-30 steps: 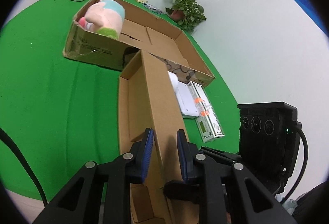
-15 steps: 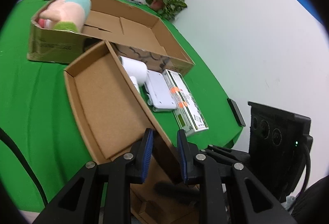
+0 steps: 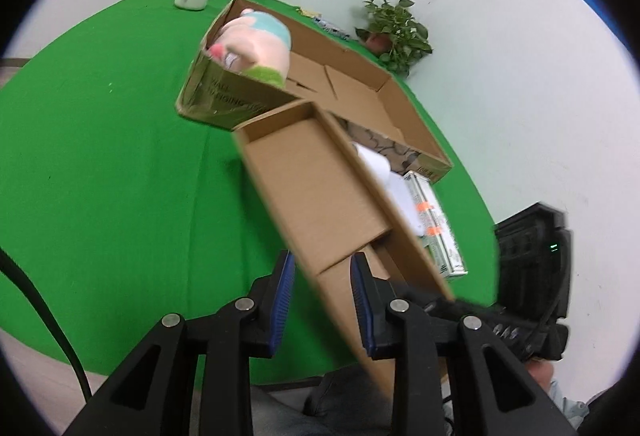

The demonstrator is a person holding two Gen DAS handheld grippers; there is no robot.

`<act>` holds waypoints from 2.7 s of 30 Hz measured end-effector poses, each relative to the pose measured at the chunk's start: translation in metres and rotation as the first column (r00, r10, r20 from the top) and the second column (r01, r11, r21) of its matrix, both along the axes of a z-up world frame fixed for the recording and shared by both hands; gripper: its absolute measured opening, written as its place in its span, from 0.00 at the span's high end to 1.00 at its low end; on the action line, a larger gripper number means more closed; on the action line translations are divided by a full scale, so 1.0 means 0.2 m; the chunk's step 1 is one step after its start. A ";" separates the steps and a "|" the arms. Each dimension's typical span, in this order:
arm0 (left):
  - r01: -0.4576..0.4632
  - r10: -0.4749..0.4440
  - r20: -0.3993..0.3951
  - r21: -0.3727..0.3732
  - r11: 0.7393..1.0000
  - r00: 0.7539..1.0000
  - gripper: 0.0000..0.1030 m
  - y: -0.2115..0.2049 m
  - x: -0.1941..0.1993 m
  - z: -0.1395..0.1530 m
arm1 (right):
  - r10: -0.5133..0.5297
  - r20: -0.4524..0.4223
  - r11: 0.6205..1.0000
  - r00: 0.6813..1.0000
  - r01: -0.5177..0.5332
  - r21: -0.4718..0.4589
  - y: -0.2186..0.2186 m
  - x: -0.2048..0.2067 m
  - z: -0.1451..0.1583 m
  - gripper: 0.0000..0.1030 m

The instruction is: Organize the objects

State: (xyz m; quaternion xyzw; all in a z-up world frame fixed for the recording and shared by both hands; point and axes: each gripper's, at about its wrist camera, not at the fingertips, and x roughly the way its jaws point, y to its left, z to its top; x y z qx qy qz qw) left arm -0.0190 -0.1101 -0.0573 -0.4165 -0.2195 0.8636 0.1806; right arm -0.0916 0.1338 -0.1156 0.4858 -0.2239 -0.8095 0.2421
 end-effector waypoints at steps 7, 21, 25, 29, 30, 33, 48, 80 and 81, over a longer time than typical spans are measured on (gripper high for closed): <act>0.086 -0.086 0.026 -0.003 0.996 0.996 0.73 0.15 -0.08 -0.08 | -0.015 -0.214 0.974 0.977 0.063 0.219 0.10 0.09 0.19 0.29; 0.023 -0.020 0.046 -0.054 0.998 0.999 0.72 0.05 -0.07 -0.10 | 0.103 -0.185 0.974 0.977 -0.061 0.220 -0.10 0.20 0.15 0.59; 0.010 -0.005 0.048 -0.102 0.995 0.999 0.73 0.10 -0.09 -0.11 | 0.090 -0.182 0.967 0.979 -0.043 0.249 -0.10 0.18 0.15 0.56; -0.016 0.024 0.047 -0.163 0.987 0.999 0.86 0.09 -0.06 -0.10 | 0.117 -0.220 0.939 0.968 -0.036 0.343 -0.19 0.23 0.18 0.70; -0.021 0.029 0.044 -0.172 0.985 0.999 0.86 0.10 -0.05 -0.10 | 0.121 -0.222 0.935 0.968 -0.035 0.353 -0.22 0.24 0.18 0.73; -0.042 0.051 0.036 -0.211 0.977 0.998 0.87 0.12 -0.04 -0.09 | 0.133 -0.237 0.917 0.962 -0.029 0.398 -0.27 0.22 0.16 0.84; -0.073 0.050 -0.096 -0.258 0.963 0.994 0.87 0.21 0.03 0.10 | 0.023 -0.371 0.916 0.928 0.130 0.381 -0.26 0.29 0.34 0.90; -0.091 -0.063 -0.423 -0.335 0.938 0.904 0.88 0.41 -0.46 0.83 | -0.135 -0.618 0.891 0.775 0.367 0.266 0.02 -0.05 1.13 0.91; -0.096 -0.061 -0.428 -0.335 0.937 0.902 0.88 0.40 -0.46 0.84 | -0.133 -0.619 0.892 0.774 0.366 0.265 0.01 -0.06 1.15 0.91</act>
